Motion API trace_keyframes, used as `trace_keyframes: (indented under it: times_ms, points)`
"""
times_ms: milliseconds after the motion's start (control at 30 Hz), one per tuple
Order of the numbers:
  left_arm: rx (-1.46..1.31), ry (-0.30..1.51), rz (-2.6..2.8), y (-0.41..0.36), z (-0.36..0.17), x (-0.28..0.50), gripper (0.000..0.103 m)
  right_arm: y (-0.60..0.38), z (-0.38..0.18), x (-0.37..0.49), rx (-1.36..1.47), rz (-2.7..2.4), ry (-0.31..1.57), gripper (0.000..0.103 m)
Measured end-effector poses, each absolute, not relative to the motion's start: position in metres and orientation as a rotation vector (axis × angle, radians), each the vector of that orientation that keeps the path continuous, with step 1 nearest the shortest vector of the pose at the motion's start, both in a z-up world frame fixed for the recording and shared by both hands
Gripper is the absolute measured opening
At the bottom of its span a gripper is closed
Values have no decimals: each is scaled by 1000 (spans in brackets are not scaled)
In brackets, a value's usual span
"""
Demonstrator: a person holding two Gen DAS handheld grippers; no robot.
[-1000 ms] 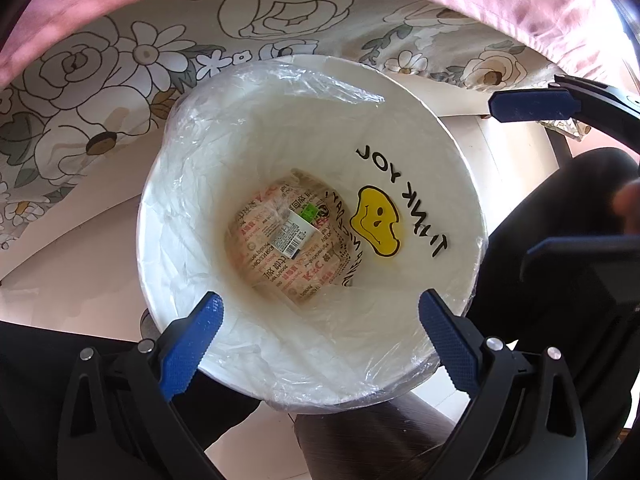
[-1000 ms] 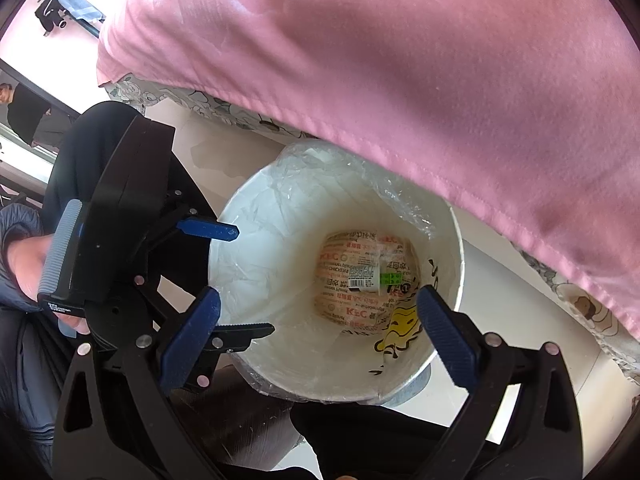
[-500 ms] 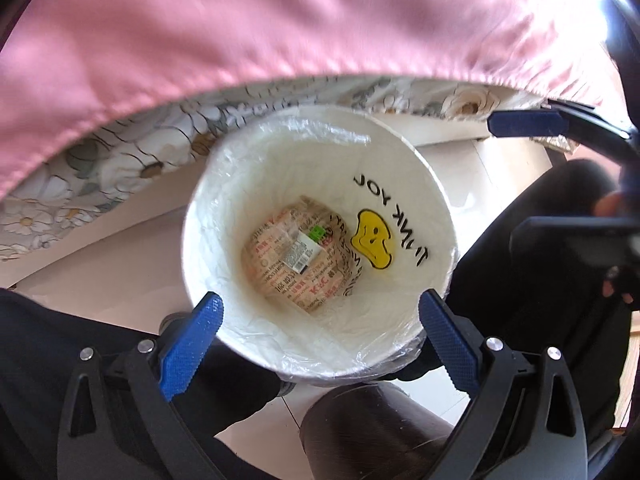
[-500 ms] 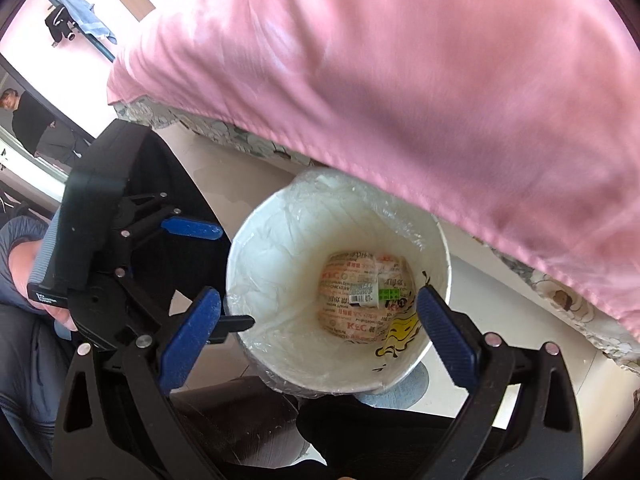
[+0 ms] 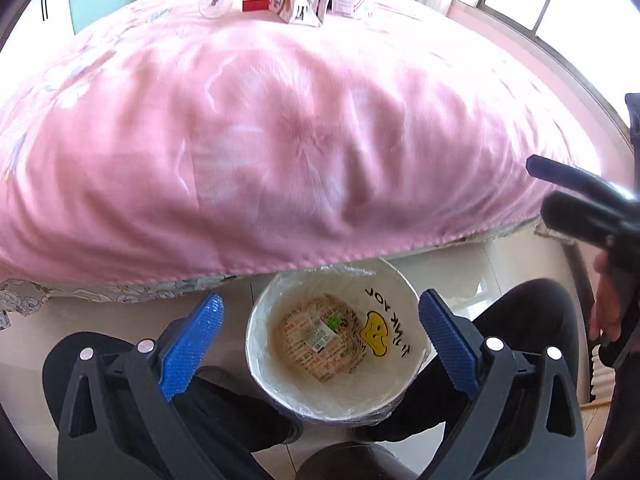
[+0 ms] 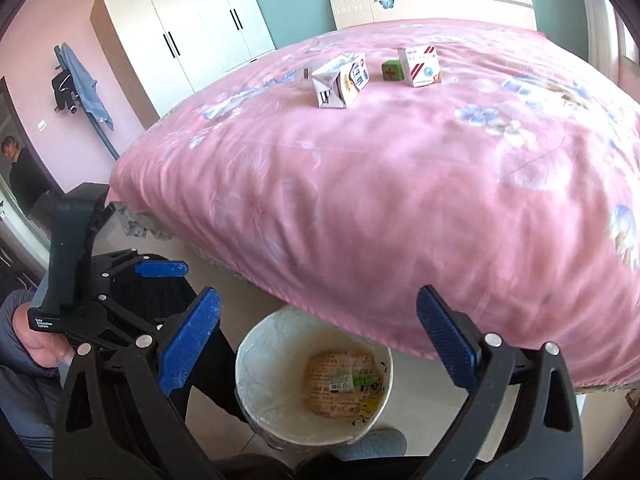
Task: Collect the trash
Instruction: 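Move both open tools back over the bed toward the remaining items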
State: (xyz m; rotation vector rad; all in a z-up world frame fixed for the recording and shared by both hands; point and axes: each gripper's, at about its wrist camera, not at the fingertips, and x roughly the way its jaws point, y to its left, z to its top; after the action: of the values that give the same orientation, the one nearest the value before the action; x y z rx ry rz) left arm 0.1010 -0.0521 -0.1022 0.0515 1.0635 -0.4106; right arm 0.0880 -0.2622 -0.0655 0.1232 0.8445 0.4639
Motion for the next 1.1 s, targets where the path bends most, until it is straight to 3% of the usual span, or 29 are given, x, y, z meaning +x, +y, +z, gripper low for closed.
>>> trace_keyframes:
  times_ms: [667, 1100]
  points:
    - [31, 901, -311, -77, -24, 167, 99, -300, -18, 144, -14, 321, 723, 96]
    - [59, 915, -241, -121, -33, 244, 99, -324, -21, 248, -96, 316, 731, 96]
